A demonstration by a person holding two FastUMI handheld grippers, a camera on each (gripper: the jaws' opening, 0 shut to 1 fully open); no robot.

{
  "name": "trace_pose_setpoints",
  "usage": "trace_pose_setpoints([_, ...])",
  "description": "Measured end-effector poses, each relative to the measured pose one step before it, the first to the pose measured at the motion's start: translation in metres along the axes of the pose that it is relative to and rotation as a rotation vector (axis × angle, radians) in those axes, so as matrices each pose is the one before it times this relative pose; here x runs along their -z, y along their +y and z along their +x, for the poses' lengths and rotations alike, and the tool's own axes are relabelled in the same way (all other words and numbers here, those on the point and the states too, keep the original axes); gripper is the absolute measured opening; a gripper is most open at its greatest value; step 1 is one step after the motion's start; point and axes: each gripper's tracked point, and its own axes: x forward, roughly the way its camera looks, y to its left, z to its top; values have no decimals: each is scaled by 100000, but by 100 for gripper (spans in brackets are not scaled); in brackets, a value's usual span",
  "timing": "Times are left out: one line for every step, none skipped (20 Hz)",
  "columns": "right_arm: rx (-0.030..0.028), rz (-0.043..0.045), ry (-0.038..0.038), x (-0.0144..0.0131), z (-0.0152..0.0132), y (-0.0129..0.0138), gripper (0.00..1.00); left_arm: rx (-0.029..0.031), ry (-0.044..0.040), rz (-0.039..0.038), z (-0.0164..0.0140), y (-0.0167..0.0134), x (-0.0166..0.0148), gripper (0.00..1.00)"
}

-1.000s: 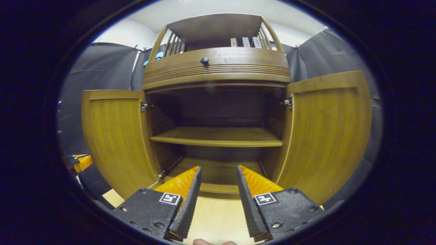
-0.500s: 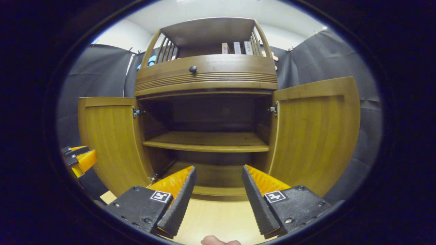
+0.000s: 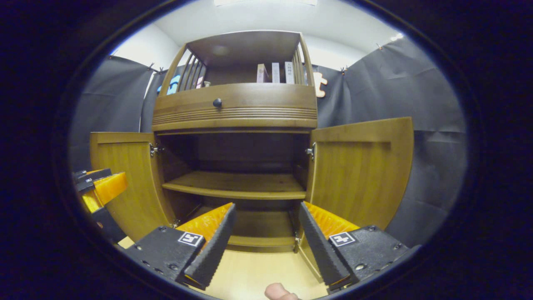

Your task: Open the right door of the double-door shoe cabinet with the right hand, and open the left door with the left hand.

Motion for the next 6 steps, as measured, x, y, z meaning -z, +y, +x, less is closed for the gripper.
trace_pose_setpoints([565,-957,-1264,-594,-131,-214,98,221,-52,-27,91,-304,-286,94])
trace_pose_setpoints([1188,-1333,-1041,-441,-278,-342,99,523,-386,-1,155,-202,-424,94])
trace_pose_setpoints([1239,-1113,-1824,-631,-258,-513,100,-443,-591,558,148,25,-407,94])
trace_pose_setpoints([435,-615,-1892,-722,-249,-206,100,73,-873,918,188,49,-413,94])
trace_pose_setpoints([237,-440,-1482,-601,-149,-180,100,422,-114,824,281,-176,-247,100])
trace_pose_setpoints([122,-204,-996,-421,-183,-177,100,-23,99,93,169,26,-165,100])
